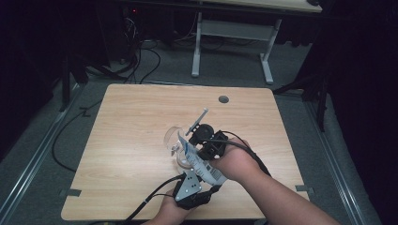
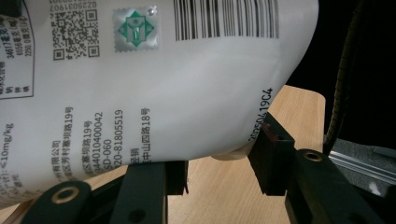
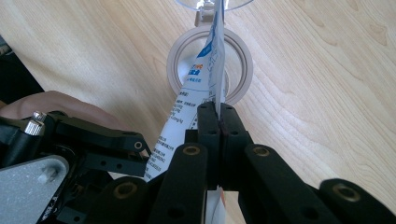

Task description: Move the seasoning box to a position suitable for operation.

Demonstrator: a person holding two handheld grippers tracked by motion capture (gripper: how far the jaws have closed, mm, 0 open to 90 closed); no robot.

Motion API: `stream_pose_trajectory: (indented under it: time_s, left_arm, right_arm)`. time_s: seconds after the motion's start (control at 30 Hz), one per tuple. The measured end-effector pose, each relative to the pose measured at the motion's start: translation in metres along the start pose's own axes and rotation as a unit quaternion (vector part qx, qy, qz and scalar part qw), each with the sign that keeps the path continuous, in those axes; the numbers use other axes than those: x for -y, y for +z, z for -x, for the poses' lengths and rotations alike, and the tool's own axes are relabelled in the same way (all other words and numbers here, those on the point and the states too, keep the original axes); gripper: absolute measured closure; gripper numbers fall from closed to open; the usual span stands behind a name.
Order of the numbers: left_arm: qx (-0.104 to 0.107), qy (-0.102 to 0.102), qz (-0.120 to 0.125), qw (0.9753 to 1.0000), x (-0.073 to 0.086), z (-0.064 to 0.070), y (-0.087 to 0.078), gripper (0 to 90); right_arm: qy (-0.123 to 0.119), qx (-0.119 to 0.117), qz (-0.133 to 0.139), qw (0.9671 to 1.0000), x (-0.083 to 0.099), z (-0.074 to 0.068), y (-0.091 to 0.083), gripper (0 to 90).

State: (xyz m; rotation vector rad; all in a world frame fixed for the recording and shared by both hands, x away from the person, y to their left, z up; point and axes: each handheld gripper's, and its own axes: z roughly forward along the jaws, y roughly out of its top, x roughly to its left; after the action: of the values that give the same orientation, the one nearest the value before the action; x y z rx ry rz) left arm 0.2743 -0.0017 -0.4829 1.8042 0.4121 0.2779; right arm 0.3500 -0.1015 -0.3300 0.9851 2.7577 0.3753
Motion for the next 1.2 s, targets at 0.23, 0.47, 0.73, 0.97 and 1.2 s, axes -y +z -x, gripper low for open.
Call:
stream_pose_trajectory:
  time_s: [0.23,0.47,0.73,0.97,1.2]
  left_arm:
    - [0.001,-0.002,0.000,1.0000,-0.0001,-0.0001,0.0002,61.5]
    - [0.001,-0.004,-0.001,1.0000,-0.0006,-0.0008,0.0001,61.4]
    - [0.002,-0.006,0.001,1.0000,-0.0009,-0.0007,-0.0002,61.4]
    - [0.003,-0.006,0.003,1.0000,-0.0014,-0.0005,-0.0002,61.4]
    - [0.004,-0.006,0.003,1.0000,-0.0020,0.0000,-0.0008,61.4]
  right_arm:
    - [0.001,0.002,-0.001,1.0000,-0.0001,0.0001,0.0008,89.8]
    - [-0.001,0.001,-0.002,1.0000,-0.0018,0.0000,0.0018,89.8]
    - [-0.003,0.001,-0.003,1.0000,-0.0026,-0.0002,0.0023,89.8]
    - [-0.004,0.001,-0.003,1.0000,-0.0026,-0.0003,0.0019,89.8]
    - [-0.003,0.000,-0.002,1.0000,-0.0025,-0.0004,0.0016,89.8]
